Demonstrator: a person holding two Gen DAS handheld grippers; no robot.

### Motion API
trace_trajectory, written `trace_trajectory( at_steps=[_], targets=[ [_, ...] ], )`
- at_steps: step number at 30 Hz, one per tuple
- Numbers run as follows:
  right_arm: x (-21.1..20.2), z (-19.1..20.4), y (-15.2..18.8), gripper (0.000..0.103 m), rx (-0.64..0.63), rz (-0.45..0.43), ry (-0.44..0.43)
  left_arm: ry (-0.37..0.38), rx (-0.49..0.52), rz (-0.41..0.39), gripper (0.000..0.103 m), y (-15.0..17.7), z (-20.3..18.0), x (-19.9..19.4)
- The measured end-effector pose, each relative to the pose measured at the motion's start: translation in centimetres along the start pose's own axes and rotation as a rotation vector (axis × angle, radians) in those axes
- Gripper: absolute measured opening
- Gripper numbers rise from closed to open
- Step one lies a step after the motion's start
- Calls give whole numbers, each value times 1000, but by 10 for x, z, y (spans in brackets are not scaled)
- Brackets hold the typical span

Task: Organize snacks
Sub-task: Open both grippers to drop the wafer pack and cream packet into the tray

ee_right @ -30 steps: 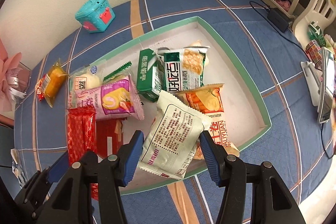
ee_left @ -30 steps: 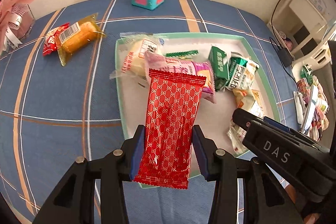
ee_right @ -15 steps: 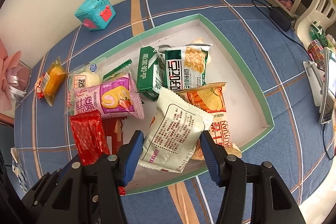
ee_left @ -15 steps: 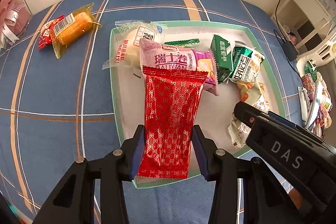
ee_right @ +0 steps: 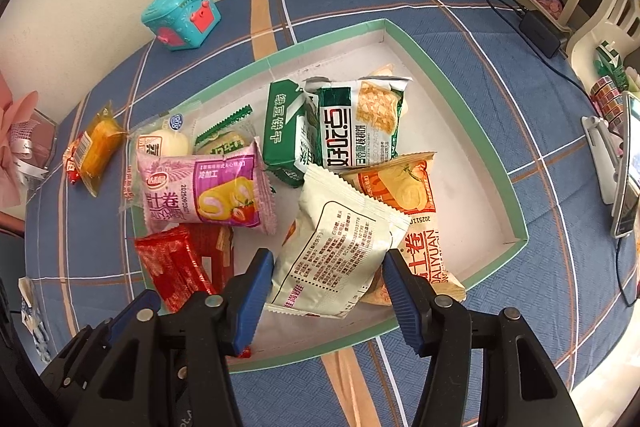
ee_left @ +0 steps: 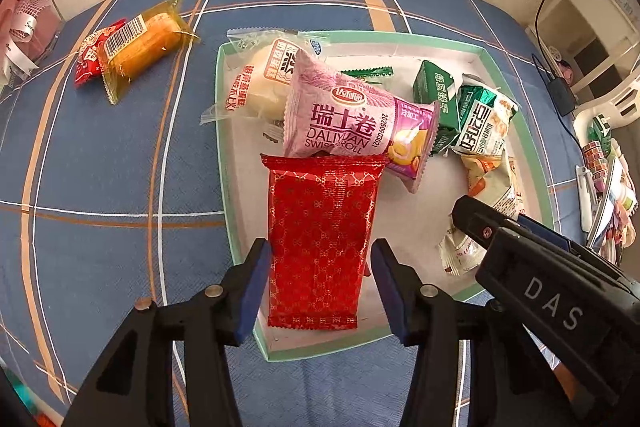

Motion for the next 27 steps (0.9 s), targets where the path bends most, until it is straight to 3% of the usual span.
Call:
trace_trajectory(
  at_steps=[7, 19, 27],
  targets=[
    [4, -1, 1, 64, 10, 19, 3, 0, 1, -2, 60, -1, 0, 0],
    [-8, -9, -4, 67, 30, -12, 1, 15, -19, -50, 62, -9, 6, -19],
    [-14, -12, -8, 67, 37, -29, 7, 1, -81, -101, 62, -16, 31, -38]
  ],
)
Point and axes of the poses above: each gripper's, at about its wrist camera, not at the fingertips, and x roughly the way its jaws point, z to its left, y to its underside, the point moved 9 cm from there along x, roughly the way its jaws point, and after that the axes turned 11 degrees about y, right-handed, at the moved point
